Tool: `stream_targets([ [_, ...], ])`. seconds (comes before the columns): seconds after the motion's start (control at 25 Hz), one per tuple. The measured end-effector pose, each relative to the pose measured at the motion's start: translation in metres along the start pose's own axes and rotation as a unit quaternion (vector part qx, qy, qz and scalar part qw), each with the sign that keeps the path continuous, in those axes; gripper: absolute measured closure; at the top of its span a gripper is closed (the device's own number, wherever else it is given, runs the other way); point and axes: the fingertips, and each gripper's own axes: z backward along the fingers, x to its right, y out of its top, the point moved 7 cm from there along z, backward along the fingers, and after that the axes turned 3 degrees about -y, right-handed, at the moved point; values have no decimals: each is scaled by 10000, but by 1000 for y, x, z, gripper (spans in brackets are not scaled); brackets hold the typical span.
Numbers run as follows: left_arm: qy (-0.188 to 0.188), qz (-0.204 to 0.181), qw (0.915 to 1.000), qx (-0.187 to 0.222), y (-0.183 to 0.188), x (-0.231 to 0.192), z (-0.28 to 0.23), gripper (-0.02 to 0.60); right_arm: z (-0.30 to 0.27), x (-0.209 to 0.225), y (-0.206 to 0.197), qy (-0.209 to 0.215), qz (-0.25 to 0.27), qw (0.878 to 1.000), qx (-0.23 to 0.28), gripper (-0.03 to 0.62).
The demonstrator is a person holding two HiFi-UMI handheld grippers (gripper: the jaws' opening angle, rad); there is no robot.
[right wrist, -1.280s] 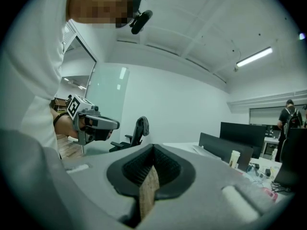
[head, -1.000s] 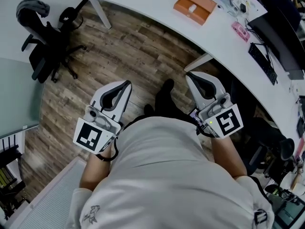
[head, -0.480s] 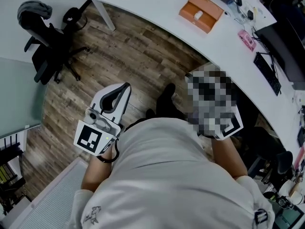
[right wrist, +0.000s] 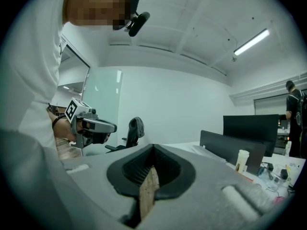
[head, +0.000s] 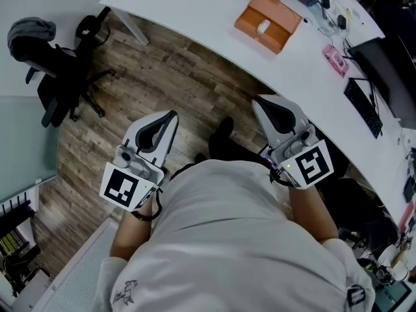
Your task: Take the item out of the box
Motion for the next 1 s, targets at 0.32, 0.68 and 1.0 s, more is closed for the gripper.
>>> stream_targets([
  [0.32,-329,-111,9994,-74,22,-19,-107,583,-4,94,1,-269,-227,9994,14,591],
  [0.68,-959,-358,9947,-41,45,0,-205,583,34,167,-1,-758,-275,9966,144,591],
  [1.0,-1499,-415,9878,-113,49,11,-248,583,68,192,-1,-1347,-246,9905,155,591],
])
